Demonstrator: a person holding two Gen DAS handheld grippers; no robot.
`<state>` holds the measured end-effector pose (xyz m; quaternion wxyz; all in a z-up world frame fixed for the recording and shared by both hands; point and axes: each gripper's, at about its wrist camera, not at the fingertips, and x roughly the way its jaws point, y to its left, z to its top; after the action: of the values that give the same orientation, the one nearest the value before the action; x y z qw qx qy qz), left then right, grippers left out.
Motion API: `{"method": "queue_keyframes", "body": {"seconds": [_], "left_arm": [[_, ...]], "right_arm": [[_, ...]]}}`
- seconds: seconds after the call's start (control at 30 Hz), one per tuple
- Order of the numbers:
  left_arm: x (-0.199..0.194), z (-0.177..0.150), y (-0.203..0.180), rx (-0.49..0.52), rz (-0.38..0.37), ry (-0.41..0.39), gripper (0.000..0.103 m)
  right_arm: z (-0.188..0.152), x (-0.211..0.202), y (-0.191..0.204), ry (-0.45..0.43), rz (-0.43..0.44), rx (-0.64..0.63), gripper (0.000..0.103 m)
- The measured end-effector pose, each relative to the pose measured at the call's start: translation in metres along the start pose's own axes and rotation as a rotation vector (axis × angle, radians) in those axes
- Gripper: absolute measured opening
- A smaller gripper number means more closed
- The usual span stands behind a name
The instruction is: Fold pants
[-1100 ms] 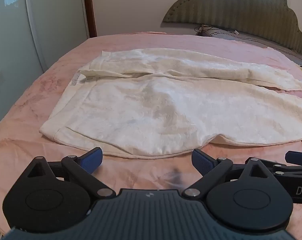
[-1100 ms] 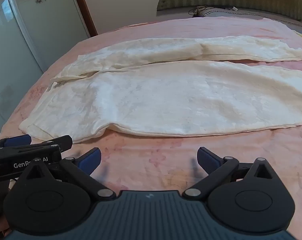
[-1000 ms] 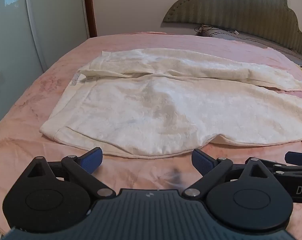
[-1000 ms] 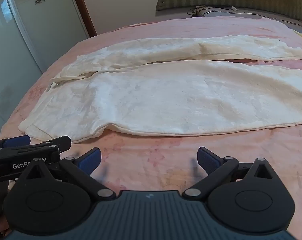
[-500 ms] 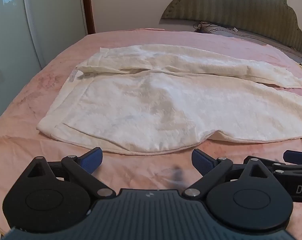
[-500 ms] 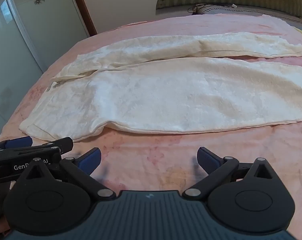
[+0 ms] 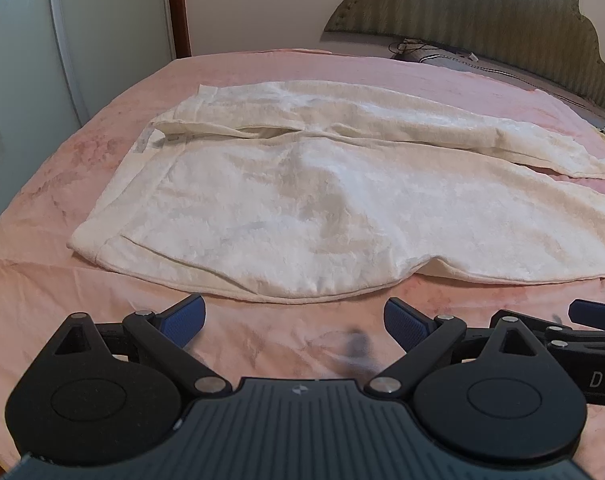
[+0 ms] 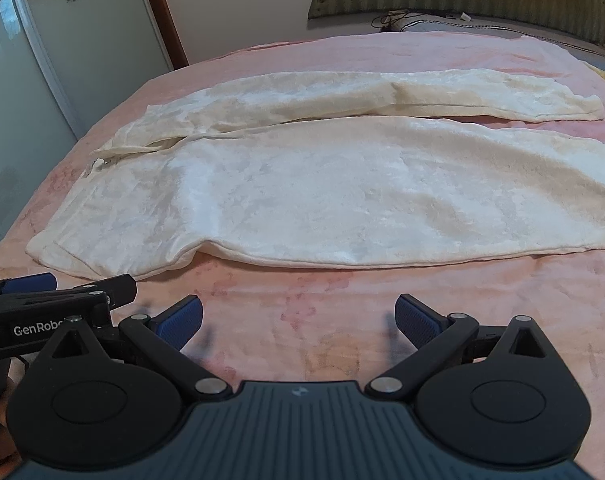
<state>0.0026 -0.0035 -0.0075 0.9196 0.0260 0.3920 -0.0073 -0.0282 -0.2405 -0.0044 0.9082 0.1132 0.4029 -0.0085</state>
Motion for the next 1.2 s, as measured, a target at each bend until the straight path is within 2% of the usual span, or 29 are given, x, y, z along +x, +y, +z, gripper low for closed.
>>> {"method": "queue_keyframes", "body": {"seconds": [0.17,0.27,0.37,0.5,0.6,1.03,1.2], "left_arm": [[0.0004,-0.0006,-0.0003,0.002,-0.011,-0.002,0.098],[0.0000,-0.0009,-0.0016,0.017,-0.012,-0.010,0.098],[-0.0005,-0.0013,-0.0023,0.029,-0.043,-0.010,0.095],[-0.0041,-0.0023,-0.0023,0.024,-0.056,-0.042,0.097],[-0.0035,-0.0002,-0.0035,0.031,-0.059,-0.025,0.097],[-0.0001,0.0007,-0.0015,0.027,-0.027,-0.015,0.097],[0.0005,0.0006,-0.0022,0.035,-0.012,-0.012,0.097]], "right_arm": [[0.0011,0.0003,-0.0023,0.002,0.023,0.003,0.103],[0.0020,0.0001,0.0007,-0.006,0.008,-0.020,0.103],[0.0015,0.0000,0.0027,-0.005,0.000,-0.031,0.103],[0.0018,-0.0001,0.0009,-0.002,-0.004,-0.023,0.103],[0.0018,-0.0006,-0.0002,-0.006,-0.010,-0.018,0.103],[0.0004,0.0013,-0.0030,0.006,0.003,0.023,0.103],[0.0007,0.0012,-0.0053,0.012,0.038,0.047,0.103]]}}
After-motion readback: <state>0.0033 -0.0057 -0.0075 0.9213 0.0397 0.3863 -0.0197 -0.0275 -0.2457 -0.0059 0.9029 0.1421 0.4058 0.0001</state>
